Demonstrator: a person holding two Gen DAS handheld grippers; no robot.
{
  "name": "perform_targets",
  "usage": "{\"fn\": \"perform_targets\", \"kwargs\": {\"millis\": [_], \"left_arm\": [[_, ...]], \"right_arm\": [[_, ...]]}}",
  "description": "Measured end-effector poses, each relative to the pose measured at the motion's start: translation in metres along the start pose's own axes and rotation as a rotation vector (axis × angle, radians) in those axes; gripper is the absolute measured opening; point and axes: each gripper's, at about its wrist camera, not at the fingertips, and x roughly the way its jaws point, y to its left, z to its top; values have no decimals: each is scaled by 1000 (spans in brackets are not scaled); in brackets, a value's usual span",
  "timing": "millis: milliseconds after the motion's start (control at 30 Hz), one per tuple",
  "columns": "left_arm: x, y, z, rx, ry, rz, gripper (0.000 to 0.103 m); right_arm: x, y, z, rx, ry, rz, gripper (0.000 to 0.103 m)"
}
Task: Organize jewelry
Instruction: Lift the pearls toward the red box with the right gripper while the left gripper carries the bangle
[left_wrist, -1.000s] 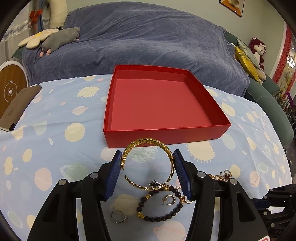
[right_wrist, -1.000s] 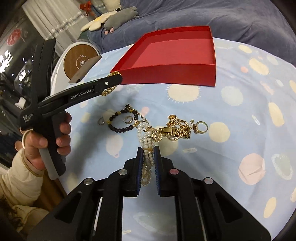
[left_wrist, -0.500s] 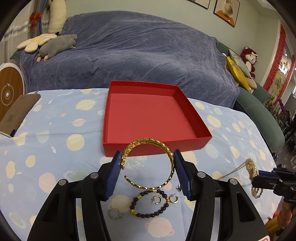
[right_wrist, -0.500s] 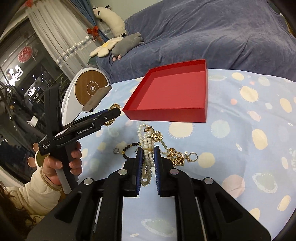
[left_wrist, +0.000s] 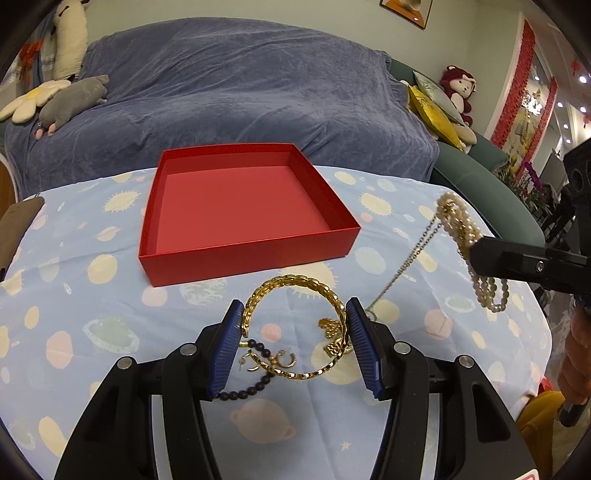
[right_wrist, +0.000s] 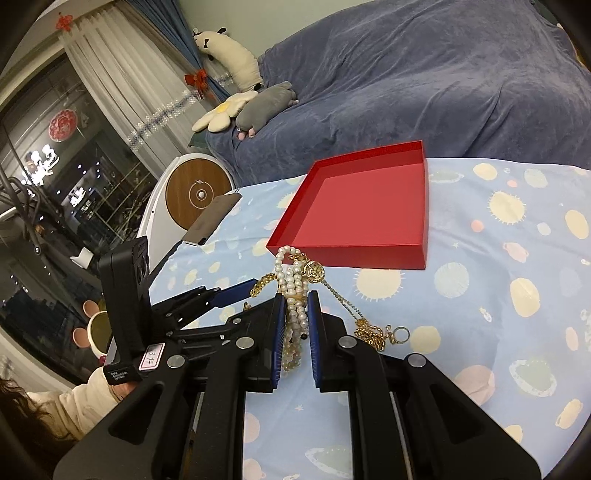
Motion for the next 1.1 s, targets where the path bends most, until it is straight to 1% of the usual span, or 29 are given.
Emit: {"fn": "perform_targets", "kwargs": {"millis": [100,233,333,400,467,500,567,633,733,800,867,933,1000,1067,1100], "left_arm": [[3,-15,-3,33,4,-38,54],[7,-31,-6,70,5,-61,54],[14,-33,-4,71,-3,-44,54],[16,-28,2,52,-15,-34,54],[15,-22,10,53,-32,-15,54],[12,-21,12,67,-47,9,54],[5,-17,15,72,-77,42,54],[2,-8,20,38,-84,37,54],[-2,6,26,12,-107,90,54],[-5,19,31,-40,-115,99,54],[-9,29,34,-68,-124,102,54],[-15,30,35,-68,-139,108,54],[-19,30,36,-70,-149,100,54],[-20,31,36,-71,-144,92,54],[-20,31,35,-74,-136,88,54]], "right_arm": [[-1,4,2,-7,-4,15,12],[-1,12,1,-31,2,25,12],[-1,18,-4,-50,14,40,12],[0,21,-7,-65,24,48,12],[-3,23,-11,-77,8,41,13],[-5,22,-11,-74,2,36,15],[-9,17,-11,-60,-4,38,14],[-11,13,-12,-66,-1,-3,13],[-12,10,-14,-60,4,1,12],[-12,12,-15,-77,6,-13,12],[-8,13,-18,-93,17,-36,12],[1,12,-22,-113,42,-88,13],[13,8,-28,-114,91,-113,14],[29,6,-37,-118,151,-147,18],[38,5,-42,-126,178,-177,27]]}}
